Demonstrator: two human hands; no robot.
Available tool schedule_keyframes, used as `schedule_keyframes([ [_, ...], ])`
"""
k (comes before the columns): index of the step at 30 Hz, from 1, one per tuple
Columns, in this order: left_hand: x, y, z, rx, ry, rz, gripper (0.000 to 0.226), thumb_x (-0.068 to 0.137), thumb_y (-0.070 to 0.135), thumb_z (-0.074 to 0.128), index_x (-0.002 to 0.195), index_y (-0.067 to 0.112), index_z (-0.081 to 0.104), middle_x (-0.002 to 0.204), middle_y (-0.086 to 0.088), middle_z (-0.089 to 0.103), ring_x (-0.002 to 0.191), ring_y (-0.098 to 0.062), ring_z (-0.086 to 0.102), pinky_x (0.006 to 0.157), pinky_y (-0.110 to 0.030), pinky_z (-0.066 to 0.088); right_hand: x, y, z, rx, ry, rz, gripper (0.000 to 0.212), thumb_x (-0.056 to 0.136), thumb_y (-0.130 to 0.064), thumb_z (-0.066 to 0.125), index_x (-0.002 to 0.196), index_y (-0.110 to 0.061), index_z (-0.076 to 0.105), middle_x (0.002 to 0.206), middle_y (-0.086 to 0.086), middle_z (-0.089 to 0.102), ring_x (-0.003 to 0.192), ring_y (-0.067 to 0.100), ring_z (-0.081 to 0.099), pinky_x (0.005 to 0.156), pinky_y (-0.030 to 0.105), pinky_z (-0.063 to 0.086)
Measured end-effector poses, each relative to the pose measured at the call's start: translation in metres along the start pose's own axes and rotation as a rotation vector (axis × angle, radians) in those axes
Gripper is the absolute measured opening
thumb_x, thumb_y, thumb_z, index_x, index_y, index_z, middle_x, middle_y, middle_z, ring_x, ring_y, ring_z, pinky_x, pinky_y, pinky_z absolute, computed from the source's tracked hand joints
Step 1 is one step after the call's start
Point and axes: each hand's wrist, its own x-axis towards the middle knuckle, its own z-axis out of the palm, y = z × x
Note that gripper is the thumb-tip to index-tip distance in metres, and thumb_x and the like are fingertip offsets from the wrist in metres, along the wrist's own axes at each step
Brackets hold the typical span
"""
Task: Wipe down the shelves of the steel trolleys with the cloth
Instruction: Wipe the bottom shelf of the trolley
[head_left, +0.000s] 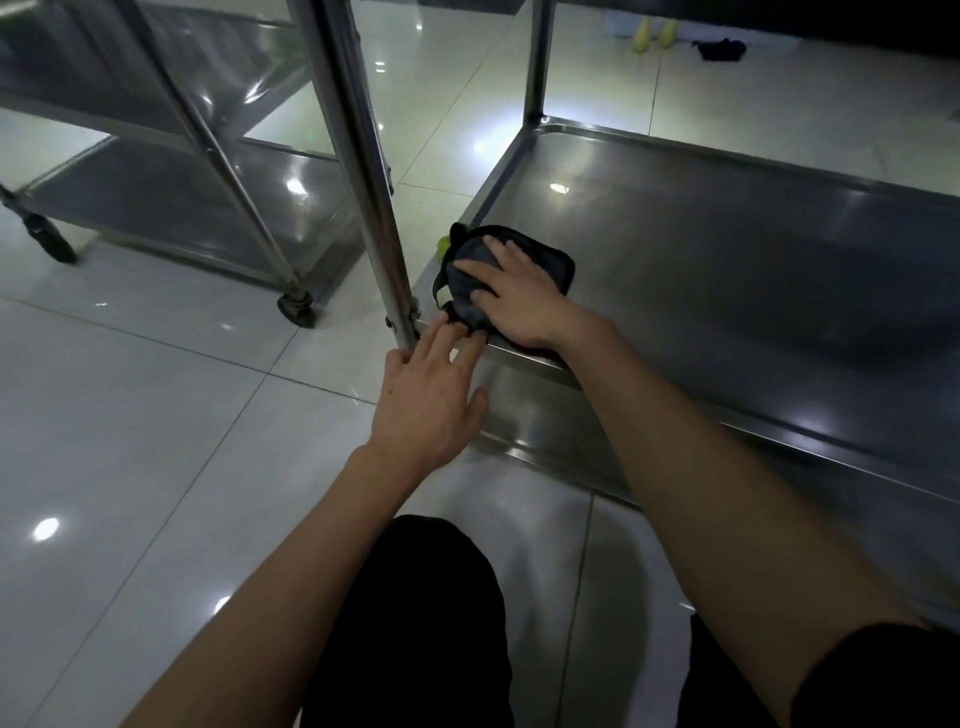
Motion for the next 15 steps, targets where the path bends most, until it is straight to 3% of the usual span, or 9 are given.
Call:
schedule_keyframes([
  [7,0.0,0.017,-0.017,-0.048,0.048,-0.073,0.042,0.091,0.045,0.057,0.125,0.021,0.061,0.128,0.0,0.056,0.126,-0.024,0.05,0.092,-0.047,0.04,-0.071,0.041,-0.008,-0.033,0.149,0.053,0.049,0.102,-0.034,0.039,0.151,-0.037,0.033,0.166,0.002,0.01,0.152,0.023,0.009,0.121,0.045,0.018],
  [15,0.038,0.133,-0.017,-0.158,0.004,0.192,0.028,0.095,0.038,0.053,0.108,0.019,0.069,0.112,0.0,0.064,0.106,-0.024,0.058,0.088,-0.043,0.042,-0.178,0.121,-0.03,-0.046,0.292,0.3,0.047,0.106,-0.033,0.035,0.153,-0.033,0.032,0.166,0.004,0.009,0.152,0.024,0.008,0.12,0.041,0.018],
])
